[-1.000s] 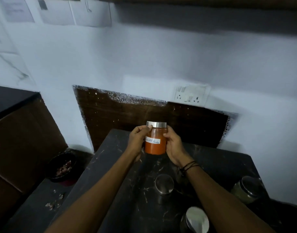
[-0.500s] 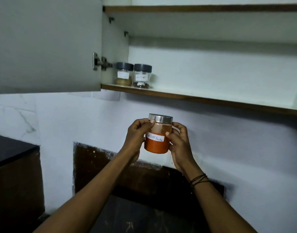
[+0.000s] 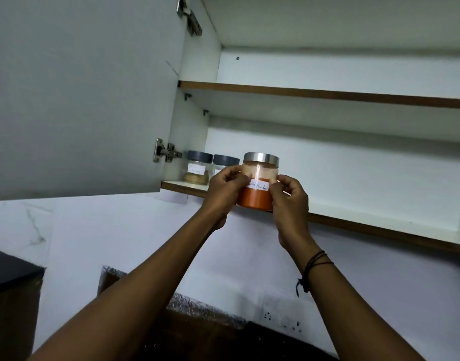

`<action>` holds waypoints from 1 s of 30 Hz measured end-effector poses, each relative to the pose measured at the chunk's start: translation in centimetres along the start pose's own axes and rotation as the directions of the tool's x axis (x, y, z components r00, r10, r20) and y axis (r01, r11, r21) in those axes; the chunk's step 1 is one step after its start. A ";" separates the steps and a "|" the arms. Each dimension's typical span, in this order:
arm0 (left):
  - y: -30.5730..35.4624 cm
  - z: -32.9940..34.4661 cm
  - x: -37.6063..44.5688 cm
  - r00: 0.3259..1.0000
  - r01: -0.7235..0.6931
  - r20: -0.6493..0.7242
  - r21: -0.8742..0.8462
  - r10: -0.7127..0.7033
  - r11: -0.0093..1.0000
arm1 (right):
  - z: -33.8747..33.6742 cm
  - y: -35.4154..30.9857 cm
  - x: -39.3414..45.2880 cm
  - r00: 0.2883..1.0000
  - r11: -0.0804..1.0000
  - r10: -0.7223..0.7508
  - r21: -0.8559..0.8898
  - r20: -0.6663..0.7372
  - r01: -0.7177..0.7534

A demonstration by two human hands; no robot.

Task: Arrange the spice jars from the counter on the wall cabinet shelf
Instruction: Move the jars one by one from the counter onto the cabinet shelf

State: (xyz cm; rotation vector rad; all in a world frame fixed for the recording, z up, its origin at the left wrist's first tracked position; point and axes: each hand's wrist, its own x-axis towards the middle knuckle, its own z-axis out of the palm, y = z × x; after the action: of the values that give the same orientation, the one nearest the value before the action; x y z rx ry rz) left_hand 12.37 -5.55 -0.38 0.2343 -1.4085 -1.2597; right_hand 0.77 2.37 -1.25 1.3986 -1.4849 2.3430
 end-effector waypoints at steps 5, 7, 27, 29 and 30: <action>-0.8 1.5 4.0 0.989 -0.076 -0.110 0.214 0.101 0.974 | 1.5 0.4 3.8 1.000 0.989 0.006 -0.149 -0.023 -0.009; -1.6 1.5 5.3 0.984 -0.096 -0.112 0.298 0.135 0.950 | 1.9 1.2 5.0 0.998 0.972 0.020 -0.236 0.065 -0.004; -5.0 0.8 12.9 0.997 0.054 0.009 0.618 -0.075 0.784 | 4.7 4.3 11.0 0.859 0.907 0.198 -0.420 0.471 0.021; -5.0 1.0 12.5 0.999 0.046 -0.022 0.641 -0.042 0.766 | 4.6 4.2 10.7 0.871 0.915 0.203 -0.403 0.447 -0.007; -5.1 1.1 12.2 0.999 0.031 -0.041 0.652 -0.005 0.757 | 4.5 4.1 10.5 0.890 0.903 0.203 -0.429 0.407 -0.010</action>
State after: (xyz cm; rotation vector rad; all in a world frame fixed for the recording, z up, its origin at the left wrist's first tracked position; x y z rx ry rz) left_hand 5.17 -16.09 3.23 0.7490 -1.7798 -0.7183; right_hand -4.40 -7.40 3.82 1.8287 -2.0717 1.6507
